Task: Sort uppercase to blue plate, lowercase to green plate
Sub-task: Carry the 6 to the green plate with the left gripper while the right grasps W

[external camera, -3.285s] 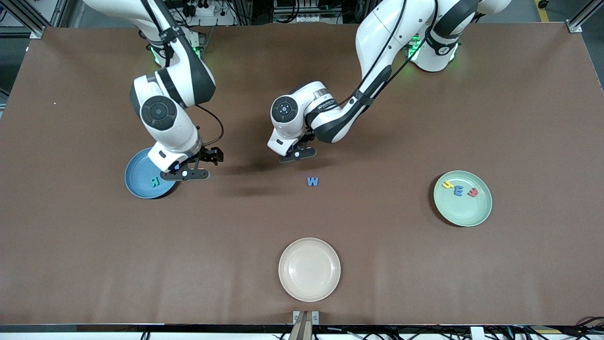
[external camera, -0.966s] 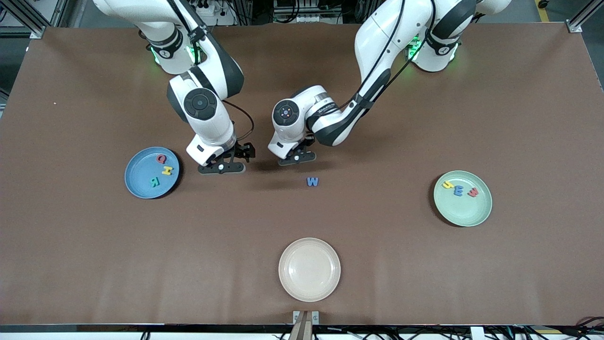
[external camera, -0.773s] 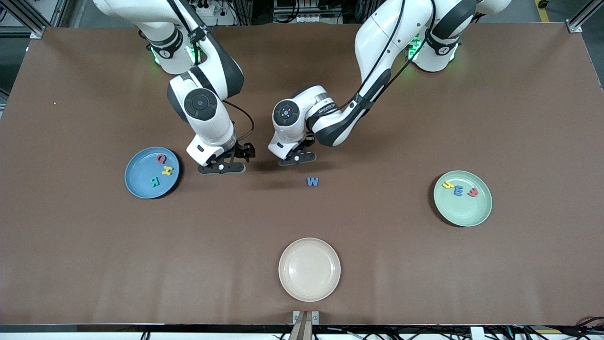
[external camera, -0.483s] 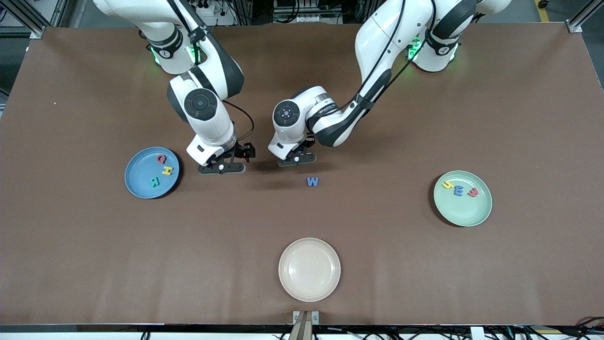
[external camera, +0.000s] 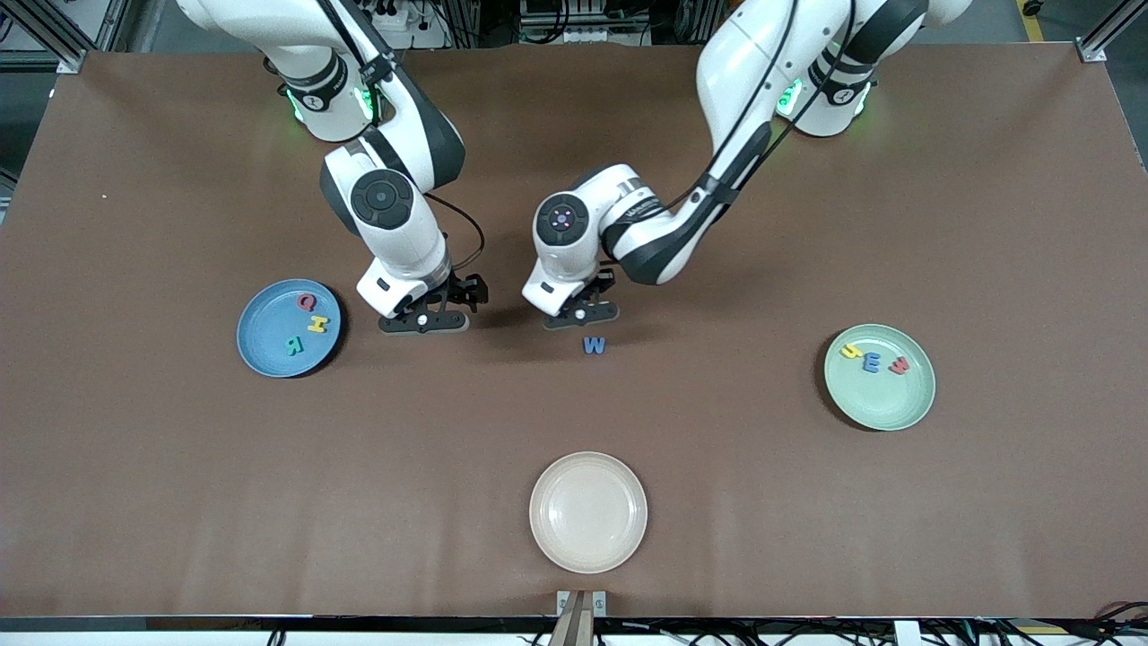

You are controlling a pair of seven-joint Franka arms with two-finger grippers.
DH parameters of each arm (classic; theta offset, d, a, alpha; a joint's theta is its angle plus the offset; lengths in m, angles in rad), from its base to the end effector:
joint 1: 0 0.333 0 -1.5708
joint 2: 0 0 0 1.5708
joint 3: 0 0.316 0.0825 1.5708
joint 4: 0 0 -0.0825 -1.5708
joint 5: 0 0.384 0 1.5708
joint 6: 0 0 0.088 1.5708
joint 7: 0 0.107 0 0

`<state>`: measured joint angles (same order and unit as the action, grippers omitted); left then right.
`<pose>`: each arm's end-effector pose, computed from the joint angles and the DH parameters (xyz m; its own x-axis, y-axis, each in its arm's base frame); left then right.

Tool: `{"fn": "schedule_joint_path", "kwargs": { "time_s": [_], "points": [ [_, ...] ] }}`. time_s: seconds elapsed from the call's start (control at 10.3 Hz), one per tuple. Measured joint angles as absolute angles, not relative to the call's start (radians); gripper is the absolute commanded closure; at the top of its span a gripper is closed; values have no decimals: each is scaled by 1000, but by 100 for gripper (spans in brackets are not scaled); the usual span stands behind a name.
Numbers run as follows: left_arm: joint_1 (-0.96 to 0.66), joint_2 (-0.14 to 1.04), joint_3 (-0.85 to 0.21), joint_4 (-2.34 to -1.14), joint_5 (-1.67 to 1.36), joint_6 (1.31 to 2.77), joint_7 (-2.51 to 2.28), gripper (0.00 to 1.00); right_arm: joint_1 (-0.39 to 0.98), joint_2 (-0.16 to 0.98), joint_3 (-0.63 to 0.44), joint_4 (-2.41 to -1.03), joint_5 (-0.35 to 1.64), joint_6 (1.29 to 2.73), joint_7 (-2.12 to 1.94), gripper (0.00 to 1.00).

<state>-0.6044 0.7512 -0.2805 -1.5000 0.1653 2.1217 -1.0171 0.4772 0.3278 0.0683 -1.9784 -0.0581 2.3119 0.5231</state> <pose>0.4741 -0.5184 0.2276 0.9896 0.1029 -0.1008 0.0981 -0.9938 -0.0514 0.5217 0.3135 0.3031 0.9982 0.0579 0.0161 0.0576 -0.9982 0.0151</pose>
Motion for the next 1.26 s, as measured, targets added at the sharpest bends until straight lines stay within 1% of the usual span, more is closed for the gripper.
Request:
{"fn": "schedule_joint_path", "kwargs": {
  "time_s": [0.19,0.29,0.39,0.58,0.68,0.87,1.06,1.16,1.26],
  "points": [
    [-491,646,-277,-1617,167,2109,-826,100,480,387,85,-1903,-58,2318,534,0],
    [-414,588,-277,-1685,167,2108,-715,100,487,421,92,-1863,-58,2318,554,0],
    [-338,532,-276,-1750,167,2107,-601,100,497,459,98,-1824,-58,2320,582,2],
    [-187,445,-274,-1855,179,2107,-368,100,522,546,109,-1736,-74,2322,639,2],
    [-108,424,-273,-1889,202,2107,-264,100,538,595,110,-1694,-92,2322,669,2],
    [12,418,-271,-1925,253,2108,-145,100,563,696,111,-1620,-112,2339,734,2],
    [64,419,-252,-1940,296,2109,-69,100,586,788,113,-1531,-117,2342,821,4],
    [68,419,-221,-1942,297,2113,-25,100,602,817,113,-1494,-118,2334,864,6],
    [70,419,-192,-1944,297,2124,10,88,615,831,113,-1470,-118,2321,899,6]
  ]
}}
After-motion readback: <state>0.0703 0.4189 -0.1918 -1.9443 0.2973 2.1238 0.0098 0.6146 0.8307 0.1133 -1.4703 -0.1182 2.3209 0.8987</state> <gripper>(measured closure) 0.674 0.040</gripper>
